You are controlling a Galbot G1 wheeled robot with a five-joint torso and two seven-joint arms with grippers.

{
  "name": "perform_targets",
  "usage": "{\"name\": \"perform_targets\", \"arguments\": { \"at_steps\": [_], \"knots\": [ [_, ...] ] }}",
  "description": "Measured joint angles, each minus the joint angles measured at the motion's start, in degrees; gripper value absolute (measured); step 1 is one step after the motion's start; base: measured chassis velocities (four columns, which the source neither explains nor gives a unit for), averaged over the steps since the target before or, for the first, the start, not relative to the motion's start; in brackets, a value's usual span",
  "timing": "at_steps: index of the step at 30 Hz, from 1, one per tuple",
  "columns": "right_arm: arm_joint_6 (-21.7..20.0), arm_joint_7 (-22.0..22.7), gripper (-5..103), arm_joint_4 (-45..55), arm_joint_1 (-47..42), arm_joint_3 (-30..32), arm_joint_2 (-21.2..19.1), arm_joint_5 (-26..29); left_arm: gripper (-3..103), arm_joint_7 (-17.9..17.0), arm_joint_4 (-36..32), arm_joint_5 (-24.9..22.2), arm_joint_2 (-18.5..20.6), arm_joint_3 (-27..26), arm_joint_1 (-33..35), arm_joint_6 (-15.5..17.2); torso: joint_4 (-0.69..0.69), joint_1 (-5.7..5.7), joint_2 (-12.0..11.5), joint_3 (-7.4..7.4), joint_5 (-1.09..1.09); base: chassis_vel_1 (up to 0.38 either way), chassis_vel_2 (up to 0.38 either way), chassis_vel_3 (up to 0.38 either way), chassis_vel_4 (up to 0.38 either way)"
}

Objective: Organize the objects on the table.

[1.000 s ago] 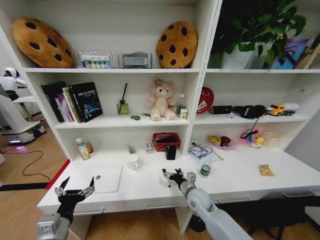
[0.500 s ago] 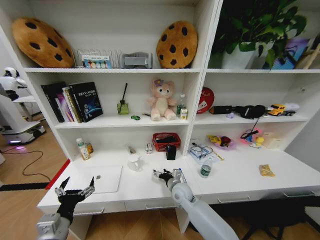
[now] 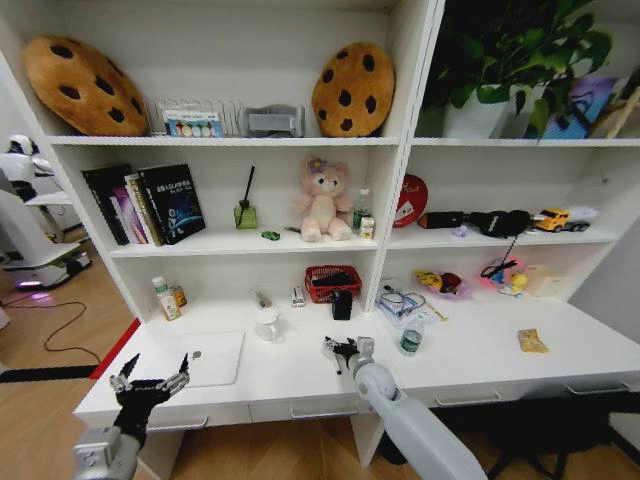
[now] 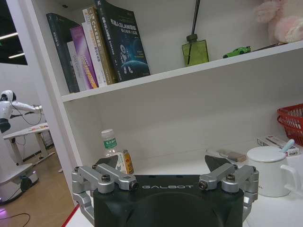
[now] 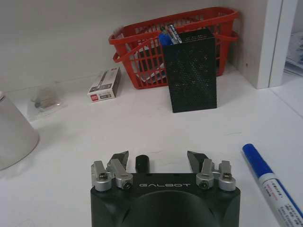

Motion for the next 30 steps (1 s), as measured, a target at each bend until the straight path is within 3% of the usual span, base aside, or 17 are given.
{"name": "perform_targets", "arguments": {
  "at_steps": [4, 9, 10, 12, 16, 23, 26, 27, 30],
  "knots": [
    [-0.16, 0.04, 54, 0.11, 0.1, -1.05, 0.04, -0.41, 100, 0.0, 0.0, 0.0, 0.0, 0.0, 0.0, 0.0, 0.0, 0.0, 0.0, 0.0, 0.0, 0.0, 0.0, 0.0, 0.0],
    [-0.34, 0.17, 44, 0.07, 0.1, -1.24, -0.47, -0.43, 100, 0.0, 0.0, 0.0, 0.0, 0.0, 0.0, 0.0, 0.0, 0.0, 0.0, 0.0, 0.01, 0.0, 0.0, 0.0, 0.0],
    [-0.48, 0.12, 33, -0.17, 0.21, -1.31, -0.74, -0.63, 100, 0.0, 0.0, 0.0, 0.0, 0.0, 0.0, 0.0, 0.0, 0.0, 0.0, 0.0, 0.01, 0.0, 0.0, 0.0, 0.0],
    [-0.58, 0.04, 33, -0.42, 0.32, -1.39, -0.9, -0.86, 100, 0.0, 0.0, 0.0, 0.0, 0.0, 0.0, 0.0, 0.0, -0.01, 0.0, 0.0, 0.01, 0.0, 0.0, 0.0, 0.0],
    [-0.66, -0.75, 14, -1.21, 0.85, -1.86, -1.65, -2.27, 100, 0.0, 0.0, 0.0, 0.0, 0.0, 0.0, 0.0, 0.03, -0.01, 0.01, 0.0, 0.02, 0.0, 0.0, 0.0, 0.0],
    [0.7, -2.21, 14, -0.89, 1.26, -1.28, -2.85, -3.92, 100, 0.0, 0.0, 0.0, 0.0, -0.01, 0.0, 0.0, 0.0, 0.01, -0.03, 0.04, 0.03, 0.0, 0.0, 0.0, 0.0],
    [7.15, -6.89, 14, 1.08, 2.59, 0.83, -4.29, -6.99, 100, 0.0, 0.0, 0.0, 0.0, 0.0, -0.01, 0.0, 0.01, 0.02, -0.04, 0.04, 0.02, 0.0, 0.0, 0.0, 0.0],
    [7.15, -6.89, 14, 1.08, 2.59, 0.83, -4.29, -6.99, 100, 0.0, 0.0, 0.0, 0.0, 0.0, -0.01, 0.0, 0.01, 0.02, -0.04, 0.04, 0.02, 0.0, 0.0, 0.0, 0.0],
    [12.25, -11.51, 14, 1.28, 4.83, 2.74, -5.44, -10.6, 100, 0.0, 0.0, 0.0, 0.0, 0.0, 0.0, 0.0, -0.01, 0.02, -0.03, 0.03, 0.02, 0.0, 0.0, 0.0, 0.0]
  ]
}}
